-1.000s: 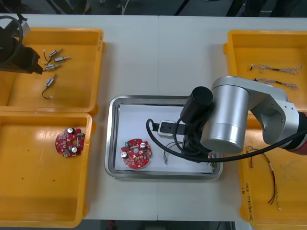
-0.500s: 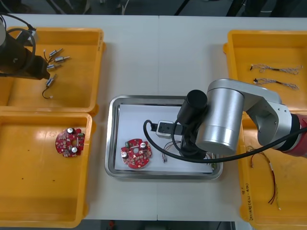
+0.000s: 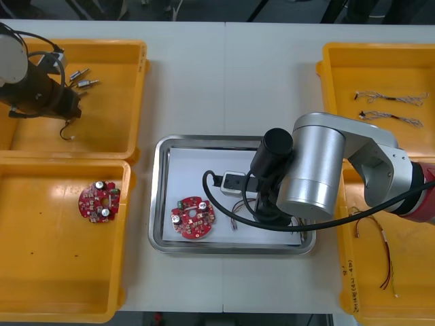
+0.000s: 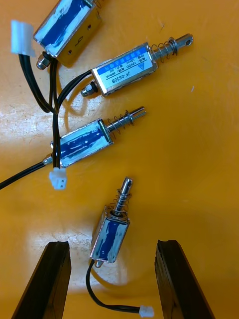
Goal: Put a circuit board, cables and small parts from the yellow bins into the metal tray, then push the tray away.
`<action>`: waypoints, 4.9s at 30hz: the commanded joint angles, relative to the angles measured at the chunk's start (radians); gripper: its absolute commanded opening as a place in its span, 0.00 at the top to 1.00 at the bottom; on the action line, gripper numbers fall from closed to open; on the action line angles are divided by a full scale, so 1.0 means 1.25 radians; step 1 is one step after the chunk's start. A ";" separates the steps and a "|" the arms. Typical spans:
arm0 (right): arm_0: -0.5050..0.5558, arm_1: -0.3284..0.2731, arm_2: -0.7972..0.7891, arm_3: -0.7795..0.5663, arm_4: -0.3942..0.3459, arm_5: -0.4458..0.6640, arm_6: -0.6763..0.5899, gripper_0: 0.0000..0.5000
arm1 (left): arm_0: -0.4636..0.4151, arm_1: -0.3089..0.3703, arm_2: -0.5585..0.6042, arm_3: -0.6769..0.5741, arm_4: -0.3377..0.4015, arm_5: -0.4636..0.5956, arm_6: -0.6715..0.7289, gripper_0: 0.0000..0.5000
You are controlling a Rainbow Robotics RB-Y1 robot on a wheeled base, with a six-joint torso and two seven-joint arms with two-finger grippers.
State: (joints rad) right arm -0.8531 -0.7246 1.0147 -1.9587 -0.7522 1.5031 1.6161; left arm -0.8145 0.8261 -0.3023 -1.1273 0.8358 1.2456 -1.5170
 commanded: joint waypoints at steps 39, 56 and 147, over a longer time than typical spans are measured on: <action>-0.064 -0.092 -0.510 -0.177 -0.325 0.333 -0.098 0.00 | -0.034 -0.028 -0.033 0.071 -0.008 -0.080 -0.107 1.00; -0.064 -0.187 -0.613 -0.031 -0.305 0.333 -0.141 0.00 | -0.034 0.010 0.061 -0.074 -0.045 0.131 -0.011 1.00; -0.223 0.054 -0.957 0.771 0.302 0.231 -0.803 0.00 | -0.072 -0.228 -0.400 -0.441 -0.158 0.205 0.901 0.91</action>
State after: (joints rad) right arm -1.0536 -0.6577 -0.1921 -1.0169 -0.3941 1.8288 0.6687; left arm -0.8582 0.5619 -0.7888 -1.6708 0.6500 1.5125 -0.4248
